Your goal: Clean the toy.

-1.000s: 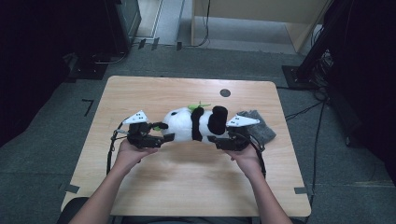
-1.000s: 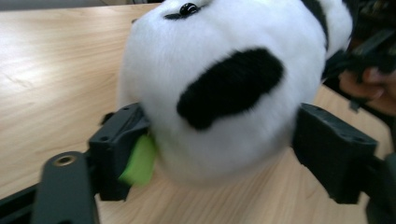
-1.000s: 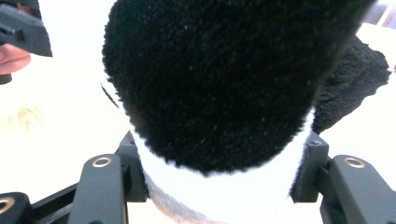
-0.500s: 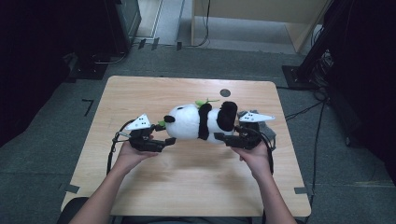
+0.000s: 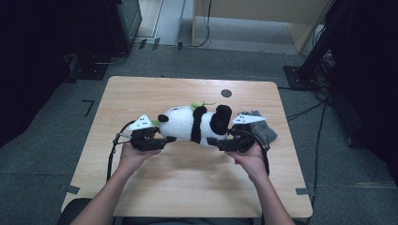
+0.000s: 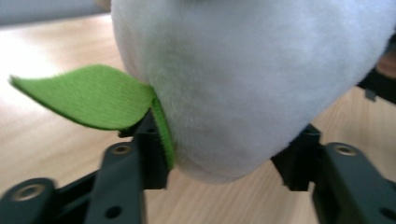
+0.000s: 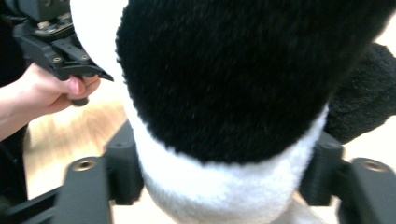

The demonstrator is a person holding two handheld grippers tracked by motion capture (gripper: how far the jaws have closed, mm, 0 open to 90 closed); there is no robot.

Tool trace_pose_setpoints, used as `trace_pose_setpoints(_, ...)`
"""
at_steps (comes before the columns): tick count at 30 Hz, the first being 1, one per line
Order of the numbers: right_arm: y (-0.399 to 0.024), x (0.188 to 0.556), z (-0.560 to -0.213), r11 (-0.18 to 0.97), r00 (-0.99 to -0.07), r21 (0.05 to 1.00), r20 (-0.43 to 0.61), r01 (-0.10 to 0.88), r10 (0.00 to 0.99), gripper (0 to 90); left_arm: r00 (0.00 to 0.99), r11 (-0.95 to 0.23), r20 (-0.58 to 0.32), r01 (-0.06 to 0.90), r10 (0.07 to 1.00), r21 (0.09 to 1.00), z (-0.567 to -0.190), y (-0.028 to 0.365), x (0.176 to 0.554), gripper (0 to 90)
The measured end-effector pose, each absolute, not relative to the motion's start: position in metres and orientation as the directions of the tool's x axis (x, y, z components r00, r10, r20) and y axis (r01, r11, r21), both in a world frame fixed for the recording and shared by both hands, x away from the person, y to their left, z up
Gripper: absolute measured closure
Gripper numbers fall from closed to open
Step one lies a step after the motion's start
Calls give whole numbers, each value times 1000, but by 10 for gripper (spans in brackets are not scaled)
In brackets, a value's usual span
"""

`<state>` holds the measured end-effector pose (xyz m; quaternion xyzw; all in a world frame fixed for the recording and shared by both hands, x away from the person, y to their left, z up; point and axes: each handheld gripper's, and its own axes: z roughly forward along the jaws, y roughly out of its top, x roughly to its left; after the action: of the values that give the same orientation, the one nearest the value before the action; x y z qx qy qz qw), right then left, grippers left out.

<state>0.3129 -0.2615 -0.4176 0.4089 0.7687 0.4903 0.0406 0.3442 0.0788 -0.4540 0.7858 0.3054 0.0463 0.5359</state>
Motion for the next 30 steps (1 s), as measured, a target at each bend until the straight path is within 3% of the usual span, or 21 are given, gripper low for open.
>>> trace_pose_setpoints(3,-265,319,-422,150,-629,766,381,625,678,203,792,-222,-312,481,524,848,-453,80,347,544)
trace_pose_setpoints(8,-269,320,-425,162,-653,778,371,606,661,172,774,-195,-376,530,510,825,-451,88,352,598)
trace_pose_setpoints(14,-271,312,-423,195,-696,847,252,495,673,168,743,-140,-418,559,523,817,-447,101,355,616)
trace_pose_setpoints(23,-262,317,-437,180,-700,844,279,505,657,96,725,-90,-494,601,480,794,-444,97,354,617)
trace_pose_setpoints(30,-244,308,-445,336,-703,830,92,446,706,151,688,-78,-559,659,463,748,-449,94,357,608)
